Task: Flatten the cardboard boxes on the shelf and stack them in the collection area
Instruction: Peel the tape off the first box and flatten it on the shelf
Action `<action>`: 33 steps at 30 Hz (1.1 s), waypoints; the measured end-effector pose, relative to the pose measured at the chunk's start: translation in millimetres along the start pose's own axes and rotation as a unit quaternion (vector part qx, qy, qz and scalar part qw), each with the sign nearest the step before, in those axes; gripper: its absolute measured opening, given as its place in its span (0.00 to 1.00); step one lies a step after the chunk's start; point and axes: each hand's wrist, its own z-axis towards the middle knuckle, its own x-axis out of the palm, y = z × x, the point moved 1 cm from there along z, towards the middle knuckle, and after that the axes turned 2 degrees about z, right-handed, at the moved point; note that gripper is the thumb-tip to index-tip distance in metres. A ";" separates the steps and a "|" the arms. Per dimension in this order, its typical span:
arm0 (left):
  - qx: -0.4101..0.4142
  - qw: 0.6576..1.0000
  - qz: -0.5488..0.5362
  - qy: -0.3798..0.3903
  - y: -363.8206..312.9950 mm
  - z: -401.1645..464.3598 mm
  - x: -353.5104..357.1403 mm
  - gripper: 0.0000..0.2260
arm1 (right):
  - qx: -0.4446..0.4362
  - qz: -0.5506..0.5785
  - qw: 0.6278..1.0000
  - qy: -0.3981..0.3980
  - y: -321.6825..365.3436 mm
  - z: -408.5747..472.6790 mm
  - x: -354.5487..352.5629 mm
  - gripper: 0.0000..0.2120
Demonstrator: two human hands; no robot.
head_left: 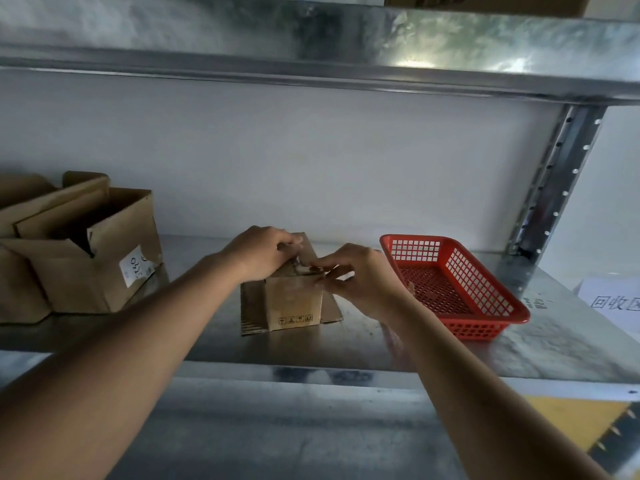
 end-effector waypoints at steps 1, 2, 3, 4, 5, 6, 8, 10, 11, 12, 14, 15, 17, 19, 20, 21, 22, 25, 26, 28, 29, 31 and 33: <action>0.002 1.000 0.001 0.000 0.6 -0.3 -0.4 0.17 | 0.003 0.002 1.000 -0.004 0.6 0.1 1.3 0.17; 0.004 1.000 -0.001 0.001 1.1 -1.1 -0.6 0.17 | 0.015 0.019 1.000 -0.005 0.2 0.8 2.2 0.17; 0.005 1.000 -0.004 0.003 1.6 -1.9 -0.5 0.17 | 0.034 0.048 0.998 -0.004 -0.8 1.3 2.8 0.17; 0.007 1.000 -0.007 0.005 1.7 -2.6 -0.5 0.17 | 0.058 0.083 0.995 -0.004 -1.5 2.1 3.3 0.17; 0.008 1.000 -0.008 0.007 1.4 -2.9 -0.7 0.17 | 0.083 0.112 0.990 -0.004 -1.8 2.4 4.2 0.18; 0.010 1.000 -0.008 0.009 0.9 -3.1 -0.7 0.17 | 0.099 0.127 0.987 -0.006 -1.9 2.4 5.4 0.18; 0.013 1.000 -0.007 0.011 0.4 -3.0 -0.8 0.17 | 0.095 0.107 0.990 -0.013 -0.8 2.1 6.3 0.18; 0.017 1.000 -0.006 0.012 0.9 -3.3 -1.3 0.17 | 0.066 0.056 0.996 -0.017 1.1 0.2 4.5 0.17; 0.021 1.000 -0.005 0.014 1.5 -3.3 -1.8 0.17 | 0.053 0.036 0.998 -0.019 1.8 -0.8 3.2 0.16; 0.024 1.000 -0.004 0.015 1.9 -3.4 -1.9 0.17 | 0.043 0.022 0.999 -0.020 1.8 -1.6 1.8 0.16; 0.027 1.000 -0.001 0.014 2.4 -3.0 -2.2 0.16 | 0.026 0.006 0.999 -0.025 1.0 -4.2 0.8 0.15; 0.027 1.000 0.000 0.013 2.2 -2.9 -2.3 0.16 | 0.017 0.000 0.999 -0.030 0.2 -5.8 0.7 0.14; 0.027 1.000 0.002 0.015 1.7 -3.5 -2.0 0.17 | -0.002 -0.011 0.999 -0.043 -1.5 -8.9 0.9 0.12; 0.023 1.000 0.000 0.018 1.3 -4.5 -1.4 0.17 | -0.014 -0.019 0.999 -0.049 -2.3 -11.2 0.3 0.12; 0.017 1.000 -0.003 0.018 0.6 -4.9 -1.6 0.18 | -0.024 -0.030 0.998 -0.052 -2.0 -11.9 -0.3 0.12; 0.011 1.000 -0.007 0.018 -0.3 -5.5 -2.1 0.19 | -0.037 -0.042 0.997 -0.058 -1.1 -12.6 -0.6 0.12; 0.004 1.000 -0.011 0.018 -1.6 -6.0 -2.7 0.21 | -0.050 -0.050 0.995 -0.066 0.2 -13.4 -0.7 0.12; -0.011 1.000 -0.019 0.020 -5.3 -7.6 -4.5 0.27 | -0.081 -0.087 0.989 -0.086 5.8 -15.4 0.3 0.11; -0.016 0.999 -0.020 0.022 -6.4 -8.0 -5.2 0.30 | -0.088 -0.113 0.986 -0.084 7.4 -15.7 0.7 0.10; -0.024 0.999 -0.017 0.025 -8.8 -8.6 -6.7 0.33 | -0.099 -0.162 0.979 -0.076 10.2 -15.8 0.6 0.09; -0.025 0.999 -0.012 0.025 -10.1 -8.7 -7.5 0.34 | -0.106 -0.184 0.974 -0.072 11.9 -15.6 0.0 0.09; -0.023 0.999 0.002 0.029 -12.6 -8.8 -9.2 0.34 | -0.131 -0.223 0.963 -0.073 15.9 -15.6 -2.3 0.11; -0.025 0.999 0.010 0.032 -14.2 -8.3 -9.6 0.34 | -0.159 -0.247 0.952 -0.086 19.9 -16.6 -5.5 0.12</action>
